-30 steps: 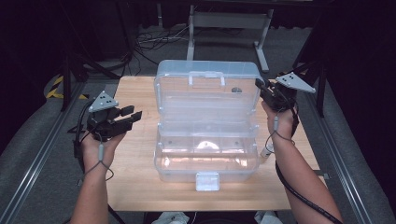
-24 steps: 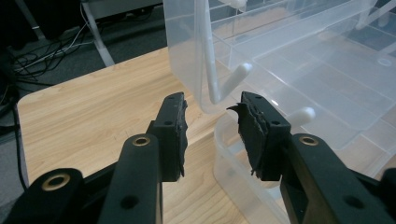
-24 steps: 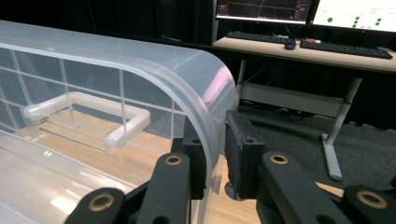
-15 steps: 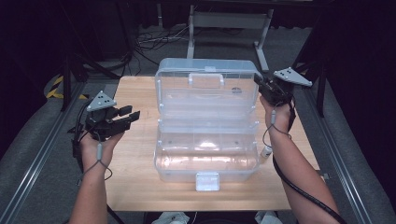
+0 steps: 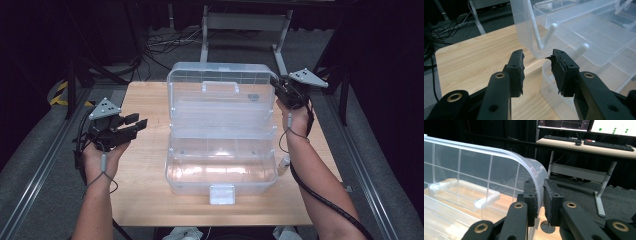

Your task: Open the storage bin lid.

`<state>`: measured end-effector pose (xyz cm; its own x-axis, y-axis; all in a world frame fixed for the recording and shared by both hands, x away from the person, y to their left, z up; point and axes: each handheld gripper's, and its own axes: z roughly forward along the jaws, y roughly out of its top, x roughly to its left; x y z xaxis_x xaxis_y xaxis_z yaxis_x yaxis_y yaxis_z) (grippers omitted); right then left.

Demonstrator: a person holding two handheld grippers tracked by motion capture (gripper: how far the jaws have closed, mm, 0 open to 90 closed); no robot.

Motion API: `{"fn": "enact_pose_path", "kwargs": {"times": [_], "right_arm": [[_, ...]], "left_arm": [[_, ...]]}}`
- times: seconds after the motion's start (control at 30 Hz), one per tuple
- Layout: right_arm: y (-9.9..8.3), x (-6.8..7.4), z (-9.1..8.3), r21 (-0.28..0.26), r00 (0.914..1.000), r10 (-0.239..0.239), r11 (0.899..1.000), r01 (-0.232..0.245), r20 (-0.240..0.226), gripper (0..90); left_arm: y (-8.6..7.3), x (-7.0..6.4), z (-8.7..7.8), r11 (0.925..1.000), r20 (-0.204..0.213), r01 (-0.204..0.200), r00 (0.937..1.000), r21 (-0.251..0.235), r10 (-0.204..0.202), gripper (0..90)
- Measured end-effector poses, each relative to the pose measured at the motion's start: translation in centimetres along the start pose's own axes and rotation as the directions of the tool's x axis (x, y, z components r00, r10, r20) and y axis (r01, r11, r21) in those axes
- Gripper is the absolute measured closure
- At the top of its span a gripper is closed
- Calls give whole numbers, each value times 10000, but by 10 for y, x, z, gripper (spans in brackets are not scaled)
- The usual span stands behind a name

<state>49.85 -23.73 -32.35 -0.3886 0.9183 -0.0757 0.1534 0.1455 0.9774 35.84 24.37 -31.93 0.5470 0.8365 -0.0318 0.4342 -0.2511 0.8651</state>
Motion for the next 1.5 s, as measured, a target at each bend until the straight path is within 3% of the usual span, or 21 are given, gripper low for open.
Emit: {"fn": "enact_pose_path", "kwargs": {"times": [0.17,0.3,0.87,1.5], "right_arm": [[-2,-2,5,19,9999,138,9999,-138,-32,818],[-2,-2,10,24,9999,-71,10000,71,126,822],[-11,-12,33,131,9995,-297,9995,299,-142,832],[-21,-23,58,650,9984,326,9974,-297,-454,832]], "left_arm": [[0,0,0,10000,-19,-15,10000,-15,15,620],[-1,1,0,10000,-30,42,10000,32,-42,620],[-4,2,5,9998,19,113,9999,158,-113,620],[-7,5,3,9996,-46,228,9997,157,-227,620]]}}
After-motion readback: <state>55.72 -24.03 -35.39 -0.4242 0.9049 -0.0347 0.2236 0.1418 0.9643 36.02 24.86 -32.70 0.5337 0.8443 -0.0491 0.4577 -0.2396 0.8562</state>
